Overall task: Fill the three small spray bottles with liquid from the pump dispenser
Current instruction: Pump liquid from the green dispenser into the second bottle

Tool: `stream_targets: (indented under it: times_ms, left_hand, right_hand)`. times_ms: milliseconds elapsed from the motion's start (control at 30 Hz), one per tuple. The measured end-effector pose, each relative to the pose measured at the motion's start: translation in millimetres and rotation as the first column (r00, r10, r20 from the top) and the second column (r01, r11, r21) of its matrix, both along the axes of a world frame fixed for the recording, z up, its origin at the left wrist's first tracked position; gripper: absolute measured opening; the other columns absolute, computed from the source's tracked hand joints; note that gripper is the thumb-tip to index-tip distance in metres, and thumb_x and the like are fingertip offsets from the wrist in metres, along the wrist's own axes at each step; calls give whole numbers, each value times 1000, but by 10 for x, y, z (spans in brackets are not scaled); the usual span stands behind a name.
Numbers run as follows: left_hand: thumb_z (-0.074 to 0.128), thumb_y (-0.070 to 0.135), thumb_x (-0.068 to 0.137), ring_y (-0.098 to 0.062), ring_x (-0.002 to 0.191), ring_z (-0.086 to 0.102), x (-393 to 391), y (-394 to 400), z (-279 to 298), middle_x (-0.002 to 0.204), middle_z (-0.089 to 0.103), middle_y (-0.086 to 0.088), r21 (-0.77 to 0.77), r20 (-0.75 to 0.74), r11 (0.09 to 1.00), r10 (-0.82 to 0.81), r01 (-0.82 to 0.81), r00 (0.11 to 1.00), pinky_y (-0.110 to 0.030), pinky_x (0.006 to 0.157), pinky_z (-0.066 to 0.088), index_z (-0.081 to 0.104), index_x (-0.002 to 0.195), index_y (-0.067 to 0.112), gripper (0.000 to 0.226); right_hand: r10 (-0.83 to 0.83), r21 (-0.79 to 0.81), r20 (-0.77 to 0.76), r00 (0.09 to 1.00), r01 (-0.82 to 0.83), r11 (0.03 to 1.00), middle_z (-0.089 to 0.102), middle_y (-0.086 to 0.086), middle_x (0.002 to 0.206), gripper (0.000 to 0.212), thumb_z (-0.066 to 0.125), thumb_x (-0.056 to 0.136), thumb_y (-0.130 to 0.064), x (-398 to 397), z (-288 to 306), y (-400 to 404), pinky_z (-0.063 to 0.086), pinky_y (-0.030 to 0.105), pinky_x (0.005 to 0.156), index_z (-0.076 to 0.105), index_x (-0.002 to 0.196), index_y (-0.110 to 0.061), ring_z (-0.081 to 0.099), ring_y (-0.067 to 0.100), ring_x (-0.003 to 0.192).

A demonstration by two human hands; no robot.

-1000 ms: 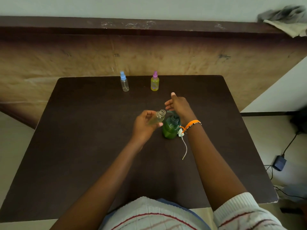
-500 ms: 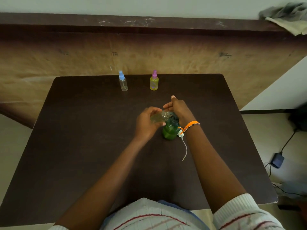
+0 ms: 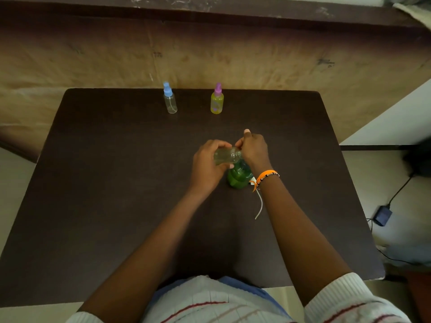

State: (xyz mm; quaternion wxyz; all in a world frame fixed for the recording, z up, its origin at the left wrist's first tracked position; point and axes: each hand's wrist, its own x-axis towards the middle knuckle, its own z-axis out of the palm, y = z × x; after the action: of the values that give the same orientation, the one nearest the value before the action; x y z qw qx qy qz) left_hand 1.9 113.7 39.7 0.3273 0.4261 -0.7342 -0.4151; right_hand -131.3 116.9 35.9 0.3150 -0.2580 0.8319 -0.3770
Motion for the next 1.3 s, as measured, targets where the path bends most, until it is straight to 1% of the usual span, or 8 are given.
stream_targets:
  times_ms: [100, 233, 533, 700, 900, 1067, 1167, 1300]
  left_hand:
    - [80, 4, 55, -12, 89, 58, 2, 0, 28, 91, 59, 12, 7, -5, 1000, 7, -7, 1000, -19, 76, 42, 65, 94, 15, 43]
    - [80, 4, 55, -10, 88, 58, 21, 1, 47, 91, 60, 12, 20, -32, 1000, 8, -8, 999, -16, 75, 42, 65, 94, 16, 43]
    - [80, 3, 54, -7, 83, 57, -20, 0, 36, 89, 61, 10, 61, -9, 998, 25, -24, 1000, -8, 70, 40, 65, 91, 16, 42]
    - [79, 2, 56, -8, 85, 58, -6, 3, 70, 91, 61, 10, 58, -27, 998, 19, -17, 999, -12, 73, 42, 65, 93, 16, 42]
    - [80, 3, 55, -8, 84, 56, -24, 10, 46, 88, 58, 13, 41, 13, 999, 21, -22, 1000, -11, 72, 40, 65, 92, 15, 42]
    - [81, 3, 54, -3, 81, 55, -17, -4, 74, 89, 59, 12, 37, 8, 999, 17, -18, 1000, -5, 70, 38, 65, 92, 14, 43]
    - [80, 2, 54, -2, 80, 55, -11, -4, 112, 88, 58, 13, 41, -13, 999, 14, -14, 1000, -5, 70, 38, 65, 92, 14, 42]
    - [80, 1, 54, -4, 80, 54, -12, 11, 97, 89, 59, 10, 36, 8, 999, 20, -20, 1000, -3, 68, 37, 65, 92, 12, 43]
  right_hand:
    - [22, 19, 45, 999, -23, 1000, 67, 14, 95, 57, 31, 103, -36, -14, 20, -17, 45, 40, 91, 60, 58, -18, 59, 28, 93]
    - [61, 31, 194, 979, -68, 997, 63, 10, 73, 64, 31, 102, -42, -17, 48, -43, 47, 41, 88, 63, 54, -15, 58, 27, 82]
    - [29, 31, 47, 998, -31, 999, 64, 13, 82, 63, 29, 103, -38, -7, 40, -1, 47, 40, 86, 60, 52, -16, 57, 27, 84]
    - [115, 108, 167, 979, -134, 985, 67, 19, 106, 59, 33, 100, -48, -33, 74, -52, 40, 33, 80, 71, 90, -4, 55, 25, 90]
    - [36, 31, 74, 997, -39, 999, 64, 15, 84, 62, 30, 103, -38, -7, 30, 10, 43, 35, 82, 61, 53, -16, 57, 25, 84]
    - [50, 39, 172, 984, -57, 998, 64, 12, 78, 61, 34, 101, -41, -15, 65, -35, 45, 38, 83, 63, 54, -15, 57, 24, 79]
    - [68, 59, 248, 966, -85, 995, 63, 10, 76, 57, 37, 101, -42, -22, 99, -42, 43, 33, 73, 65, 62, -12, 55, 21, 71]
    - [23, 35, 150, 988, -29, 999, 64, 13, 83, 53, 38, 100, -39, -4, 47, -25, 43, 34, 79, 66, 66, -11, 56, 23, 78]
